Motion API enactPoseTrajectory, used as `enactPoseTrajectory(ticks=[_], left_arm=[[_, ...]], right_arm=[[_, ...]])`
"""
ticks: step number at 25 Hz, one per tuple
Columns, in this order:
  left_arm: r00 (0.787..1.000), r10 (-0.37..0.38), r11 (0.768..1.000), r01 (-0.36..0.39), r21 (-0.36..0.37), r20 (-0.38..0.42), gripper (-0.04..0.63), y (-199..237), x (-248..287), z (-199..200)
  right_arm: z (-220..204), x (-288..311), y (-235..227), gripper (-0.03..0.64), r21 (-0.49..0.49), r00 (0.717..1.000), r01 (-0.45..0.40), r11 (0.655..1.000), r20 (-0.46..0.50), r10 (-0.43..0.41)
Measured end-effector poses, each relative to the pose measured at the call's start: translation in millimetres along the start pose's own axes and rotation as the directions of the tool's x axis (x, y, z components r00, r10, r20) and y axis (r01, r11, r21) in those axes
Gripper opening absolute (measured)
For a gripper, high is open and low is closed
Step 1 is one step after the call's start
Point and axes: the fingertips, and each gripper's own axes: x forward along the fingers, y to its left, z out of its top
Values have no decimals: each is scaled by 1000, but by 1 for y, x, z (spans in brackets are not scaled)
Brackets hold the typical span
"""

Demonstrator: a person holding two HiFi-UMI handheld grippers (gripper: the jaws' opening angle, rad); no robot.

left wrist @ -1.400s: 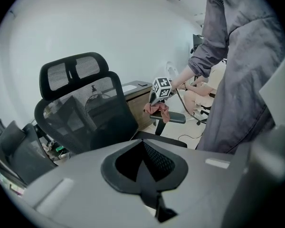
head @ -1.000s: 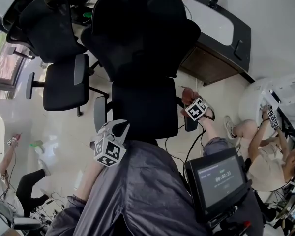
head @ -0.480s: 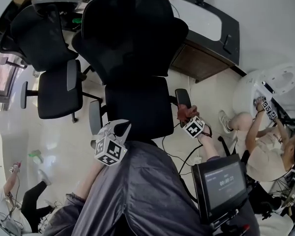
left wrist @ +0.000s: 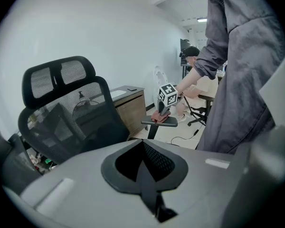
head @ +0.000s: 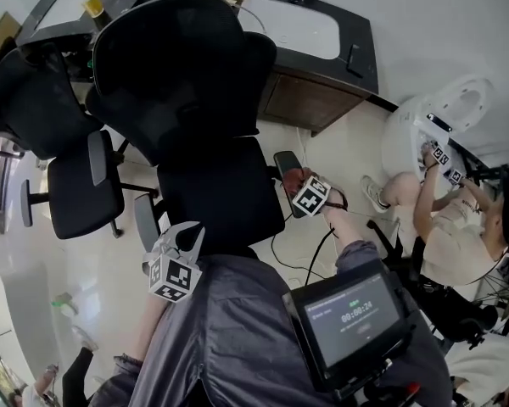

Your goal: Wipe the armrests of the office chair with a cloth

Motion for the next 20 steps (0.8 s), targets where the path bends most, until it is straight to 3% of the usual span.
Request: enactPoseTrajectory(ticks=[11, 20], left_arm=[[998, 52, 997, -54, -60, -43, 17, 14, -14, -20], [999, 14, 999, -15, -32, -32, 17, 7, -3, -8]], right_arm=[[64, 14, -78, 46, 1, 984, 164, 986, 73, -164], [27, 29, -28, 47, 27, 999, 40, 999, 15, -40]])
